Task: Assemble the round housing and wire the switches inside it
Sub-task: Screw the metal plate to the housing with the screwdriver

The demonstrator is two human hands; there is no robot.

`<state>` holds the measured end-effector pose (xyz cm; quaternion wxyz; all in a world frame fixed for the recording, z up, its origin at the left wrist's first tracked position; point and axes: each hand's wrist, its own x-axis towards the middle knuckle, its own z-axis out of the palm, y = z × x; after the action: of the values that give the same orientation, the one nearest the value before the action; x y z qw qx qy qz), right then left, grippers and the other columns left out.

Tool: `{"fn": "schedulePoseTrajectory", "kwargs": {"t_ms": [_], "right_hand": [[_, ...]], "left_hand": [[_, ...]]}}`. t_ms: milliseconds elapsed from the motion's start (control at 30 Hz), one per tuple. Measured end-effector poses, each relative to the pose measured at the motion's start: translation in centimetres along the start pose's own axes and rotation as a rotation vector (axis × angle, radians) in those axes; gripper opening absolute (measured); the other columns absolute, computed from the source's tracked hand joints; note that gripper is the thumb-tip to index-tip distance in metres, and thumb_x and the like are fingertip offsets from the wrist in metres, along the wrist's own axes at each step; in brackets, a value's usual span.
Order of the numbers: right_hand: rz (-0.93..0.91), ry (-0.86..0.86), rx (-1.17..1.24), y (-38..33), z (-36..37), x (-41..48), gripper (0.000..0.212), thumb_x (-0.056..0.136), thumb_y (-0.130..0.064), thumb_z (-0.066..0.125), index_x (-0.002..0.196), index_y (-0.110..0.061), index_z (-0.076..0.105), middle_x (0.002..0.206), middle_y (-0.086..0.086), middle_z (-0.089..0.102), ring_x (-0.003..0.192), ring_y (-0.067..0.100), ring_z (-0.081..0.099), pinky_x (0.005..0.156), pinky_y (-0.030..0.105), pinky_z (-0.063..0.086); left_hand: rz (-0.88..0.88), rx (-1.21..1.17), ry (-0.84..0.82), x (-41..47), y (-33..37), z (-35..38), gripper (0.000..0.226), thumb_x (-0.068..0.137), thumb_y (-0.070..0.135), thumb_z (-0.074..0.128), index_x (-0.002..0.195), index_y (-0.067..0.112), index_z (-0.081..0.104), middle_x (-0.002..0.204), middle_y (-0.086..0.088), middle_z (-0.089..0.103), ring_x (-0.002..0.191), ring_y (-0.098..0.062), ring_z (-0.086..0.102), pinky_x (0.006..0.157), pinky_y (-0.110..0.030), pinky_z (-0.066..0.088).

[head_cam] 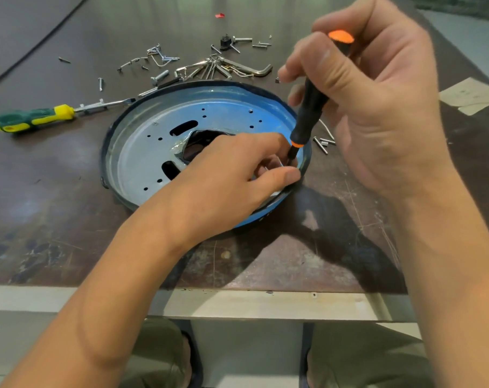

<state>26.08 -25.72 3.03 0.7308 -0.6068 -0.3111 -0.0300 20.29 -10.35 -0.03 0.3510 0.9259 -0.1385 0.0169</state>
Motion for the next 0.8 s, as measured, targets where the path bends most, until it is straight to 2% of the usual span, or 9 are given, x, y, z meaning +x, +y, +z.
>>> {"fn": "schedulePoseTrajectory", "kwargs": {"t_ms": [100,167,267,367,433,533,633,733,800], "right_hand": [[-0.01,-0.009,-0.021,0.1,0.2,0.0,0.013,0.095,-0.009,0.063,0.098,-0.008,0.051,0.08,0.011,0.063,0.078,0.028,0.067,0.068,0.036,0.05],[0.01,-0.074,0.002,0.1,0.4,-0.1,0.008,0.102,-0.014,0.053,0.098,-0.007,0.054,0.081,0.011,0.067,0.078,0.031,0.067,0.07,0.037,0.05],[0.063,-0.102,0.097,-0.1,0.0,-0.1,0.033,0.107,-0.019,0.034,0.105,-0.001,0.062,0.096,0.019,0.071,0.094,0.038,0.069,0.077,0.043,0.052],[0.079,-0.165,0.129,-0.4,-0.6,0.1,0.036,0.105,-0.013,0.029,0.118,0.003,0.059,0.108,0.021,0.07,0.107,0.039,0.066,0.087,0.05,0.051],[0.083,-0.18,0.131,-0.3,-0.8,0.0,0.029,0.105,-0.009,0.035,0.117,0.002,0.059,0.108,0.02,0.07,0.108,0.04,0.066,0.091,0.052,0.052],[0.062,-0.183,0.133,-0.4,-0.9,-0.2,0.015,0.099,-0.01,0.053,0.107,0.0,0.06,0.105,0.021,0.071,0.108,0.044,0.066,0.095,0.053,0.052],[0.017,-0.152,0.087,-0.7,-0.4,-0.2,0.025,0.085,-0.019,0.071,0.1,-0.004,0.058,0.096,0.019,0.073,0.102,0.044,0.069,0.087,0.049,0.054],[0.011,-0.091,0.056,-0.5,0.3,-0.3,0.029,0.082,-0.024,0.073,0.095,-0.01,0.052,0.083,0.014,0.073,0.09,0.04,0.073,0.076,0.041,0.055],[0.011,-0.108,0.029,-0.3,0.6,-0.3,0.023,0.089,-0.026,0.068,0.096,-0.011,0.053,0.081,0.009,0.072,0.085,0.036,0.072,0.073,0.04,0.054]], "left_hand": [[-0.004,0.064,-0.003,0.2,0.0,0.0,0.021,0.098,0.04,0.05,0.097,0.025,0.065,0.088,0.005,0.069,0.082,-0.012,0.061,0.074,-0.043,0.05],[-0.005,0.072,-0.018,0.3,0.0,0.0,0.023,0.099,0.037,0.048,0.096,0.023,0.065,0.088,0.002,0.07,0.084,-0.017,0.062,0.077,-0.046,0.049],[-0.008,0.055,-0.032,0.3,0.0,0.0,0.023,0.101,0.035,0.047,0.092,0.022,0.065,0.088,0.001,0.069,0.084,-0.02,0.061,0.078,-0.046,0.048],[-0.009,0.051,-0.03,0.2,0.0,0.1,0.025,0.101,0.035,0.047,0.089,0.02,0.063,0.085,0.001,0.066,0.082,-0.02,0.059,0.076,-0.048,0.047],[-0.019,0.043,-0.031,0.2,0.0,0.1,0.025,0.101,0.034,0.047,0.091,0.019,0.064,0.086,0.002,0.067,0.083,-0.018,0.06,0.078,-0.047,0.048],[-0.022,0.027,-0.039,0.2,0.0,0.0,0.024,0.101,0.035,0.048,0.096,0.02,0.066,0.091,0.003,0.07,0.088,-0.017,0.063,0.082,-0.046,0.049],[-0.014,-0.004,-0.051,0.1,0.1,0.0,0.025,0.1,0.04,0.05,0.096,0.023,0.067,0.09,0.003,0.069,0.087,-0.017,0.063,0.08,-0.046,0.049],[-0.016,-0.007,-0.054,0.1,0.1,0.0,0.024,0.1,0.039,0.051,0.097,0.022,0.067,0.093,0.004,0.069,0.089,-0.016,0.062,0.082,-0.047,0.049],[-0.023,-0.01,-0.044,0.2,0.0,0.0,0.02,0.101,0.034,0.051,0.097,0.023,0.067,0.093,0.006,0.07,0.091,-0.016,0.062,0.084,-0.046,0.049]]}}
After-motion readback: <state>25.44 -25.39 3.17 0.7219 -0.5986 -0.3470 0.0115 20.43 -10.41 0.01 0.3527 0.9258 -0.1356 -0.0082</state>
